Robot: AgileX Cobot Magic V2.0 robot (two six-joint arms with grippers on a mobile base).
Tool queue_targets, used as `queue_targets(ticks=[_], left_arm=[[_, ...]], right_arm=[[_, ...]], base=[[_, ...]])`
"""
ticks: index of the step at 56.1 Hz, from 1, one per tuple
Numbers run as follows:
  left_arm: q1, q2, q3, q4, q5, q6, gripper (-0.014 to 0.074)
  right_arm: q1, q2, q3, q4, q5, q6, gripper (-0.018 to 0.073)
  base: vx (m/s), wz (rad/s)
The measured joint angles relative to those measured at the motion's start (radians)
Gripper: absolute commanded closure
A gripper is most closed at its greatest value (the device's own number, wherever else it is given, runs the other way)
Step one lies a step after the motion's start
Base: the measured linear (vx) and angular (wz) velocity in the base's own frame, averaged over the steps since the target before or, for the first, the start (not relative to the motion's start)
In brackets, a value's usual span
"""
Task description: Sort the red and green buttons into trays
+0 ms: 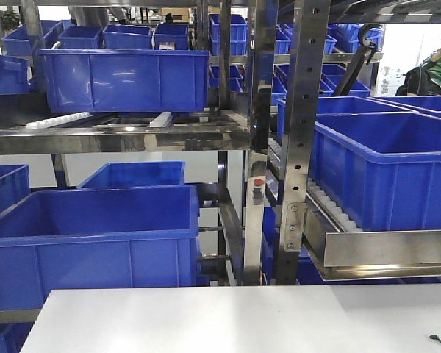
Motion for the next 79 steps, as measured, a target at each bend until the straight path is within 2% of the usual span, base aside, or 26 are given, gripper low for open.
queue_targets(ticks=[30, 41, 44, 48, 52, 56, 61, 66, 72, 79], left_arm=[[0.0, 0.0, 0.0, 0.0, 0.0, 0.0, 0.0601], [0.0, 0.0, 0.0, 0.0, -0.008, 0.0, 0.0601], [0.0, 0.0, 0.0, 0.0, -0.039, 0.0, 0.0601], [0.0, 0.0, 0.0, 0.0, -0.143, -0.001, 0.0601], [0.0, 0.0, -0.025, -0.007, -0.223, -0.008, 0.0601], [0.0, 0.002, -0.105, -0.017, -0.237, -0.01, 0.0601], [0.0, 0.067, -0.261, -0.02, -0.197, 0.014, 0.0601], [0.0, 0.233, -0.441, -0.02, -0.155, 0.086, 0.0601], [0.0, 0.456, -0.635, -0.02, -0.145, 0.169, 0.0601], [0.0, 0.684, -0.777, -0.02, -0.136, 0.2, 0.0601]], right_arm=[[0.0, 0.0, 0.0, 0.004, -0.006, 0.0, 0.0568], [0.0, 0.0, 0.0, 0.014, -0.123, 0.0, 0.0568], [0.0, 0.0, 0.0, 0.014, -0.184, 0.0, 0.0568], [0.0, 0.0, 0.0, 0.022, -0.258, 0.006, 0.0568], [0.0, 0.0, -0.02, 0.043, -0.269, 0.013, 0.0568], [0.0, 0.007, -0.099, 0.06, -0.24, 0.006, 0.0568], [0.0, 0.085, -0.251, 0.063, -0.237, -0.043, 0.0568], [0.0, 0.254, -0.427, 0.064, -0.241, -0.11, 0.0568], [0.0, 0.469, -0.585, 0.064, -0.243, -0.139, 0.0568], [0.0, 0.681, -0.704, 0.071, -0.235, -0.144, 0.0568]], base=[[0.0, 0.0], [0.0, 0.0], [0.0, 0.0], [0.0, 0.0], [0.0, 0.0], [0.0, 0.0], [0.0, -0.01], [0.0, 0.0], [0.0, 0.0], [0.0, 0.0]])
